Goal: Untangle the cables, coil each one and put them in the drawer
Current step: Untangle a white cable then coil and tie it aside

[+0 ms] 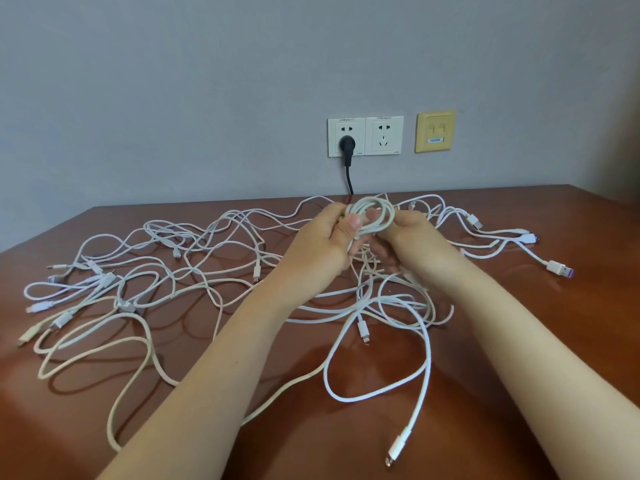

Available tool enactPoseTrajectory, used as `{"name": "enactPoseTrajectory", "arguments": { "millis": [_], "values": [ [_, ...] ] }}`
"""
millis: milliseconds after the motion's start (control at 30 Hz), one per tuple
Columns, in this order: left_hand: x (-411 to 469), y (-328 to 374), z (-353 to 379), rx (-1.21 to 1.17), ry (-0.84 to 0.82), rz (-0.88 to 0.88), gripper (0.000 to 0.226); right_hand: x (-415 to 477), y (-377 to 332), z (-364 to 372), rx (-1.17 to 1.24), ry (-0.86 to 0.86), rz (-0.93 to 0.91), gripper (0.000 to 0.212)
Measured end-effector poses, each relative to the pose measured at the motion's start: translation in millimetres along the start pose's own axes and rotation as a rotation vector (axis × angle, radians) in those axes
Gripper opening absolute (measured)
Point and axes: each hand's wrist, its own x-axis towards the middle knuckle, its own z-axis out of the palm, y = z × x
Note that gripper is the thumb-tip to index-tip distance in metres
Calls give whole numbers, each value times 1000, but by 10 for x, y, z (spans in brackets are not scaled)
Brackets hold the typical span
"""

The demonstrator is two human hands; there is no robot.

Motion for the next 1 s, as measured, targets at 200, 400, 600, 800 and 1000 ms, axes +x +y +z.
{"name": "enactPoseTrajectory", "arguments": {
  "millis": [200, 400, 600, 800, 1000],
  "values": [
    [63, -8, 40, -33, 99, -74, 5, -21, -3, 16, -436, 103, -127, 37],
    [109, -98, -93, 37, 197, -145, 3, -145, -38, 140, -901, -49, -341, 16],
    [87, -115, -126, 256, 203, -167, 15, -246, -162, 100, -1246, -50, -619, 15],
    [19, -54, -72, 470, 95, -155, 15, -169, -80, 50, -1263, 22, -838, 25],
    [-3, -68, -65, 134, -108, -195, 17, -135, -140, -92, -686, 32, -477, 7]
  ]
}}
